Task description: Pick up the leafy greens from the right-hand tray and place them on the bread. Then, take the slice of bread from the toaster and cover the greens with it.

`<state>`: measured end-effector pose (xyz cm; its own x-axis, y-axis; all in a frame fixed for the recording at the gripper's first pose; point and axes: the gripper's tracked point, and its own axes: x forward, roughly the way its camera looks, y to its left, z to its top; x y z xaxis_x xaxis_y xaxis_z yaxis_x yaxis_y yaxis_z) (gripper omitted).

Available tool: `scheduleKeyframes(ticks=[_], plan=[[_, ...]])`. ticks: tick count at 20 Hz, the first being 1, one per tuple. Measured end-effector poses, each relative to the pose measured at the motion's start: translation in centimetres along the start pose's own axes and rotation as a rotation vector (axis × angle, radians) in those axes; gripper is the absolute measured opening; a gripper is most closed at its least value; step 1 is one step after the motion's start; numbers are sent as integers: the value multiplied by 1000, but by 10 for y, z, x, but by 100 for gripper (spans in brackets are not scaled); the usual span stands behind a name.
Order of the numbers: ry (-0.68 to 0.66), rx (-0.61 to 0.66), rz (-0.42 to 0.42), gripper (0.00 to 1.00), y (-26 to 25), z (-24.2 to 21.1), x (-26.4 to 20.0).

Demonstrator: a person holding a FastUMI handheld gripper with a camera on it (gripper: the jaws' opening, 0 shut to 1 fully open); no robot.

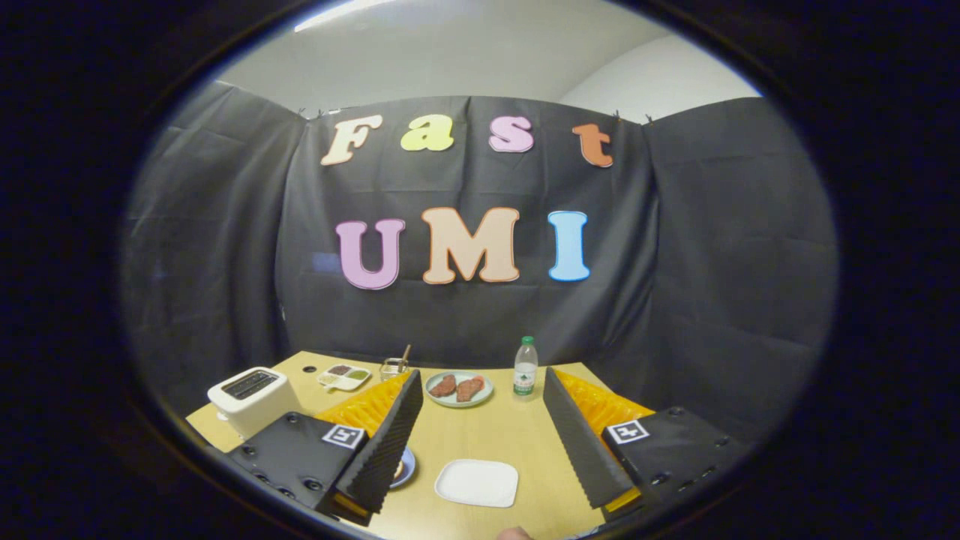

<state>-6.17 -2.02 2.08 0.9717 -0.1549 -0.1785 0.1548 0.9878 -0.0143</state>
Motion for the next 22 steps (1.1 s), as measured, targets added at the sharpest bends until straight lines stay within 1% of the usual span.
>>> scheduleKeyframes(ticks=[6,22], plan=[[-9,-6,-29,100,-11,5,-4],[-69,-51,-43,100,-19,24,-4]])
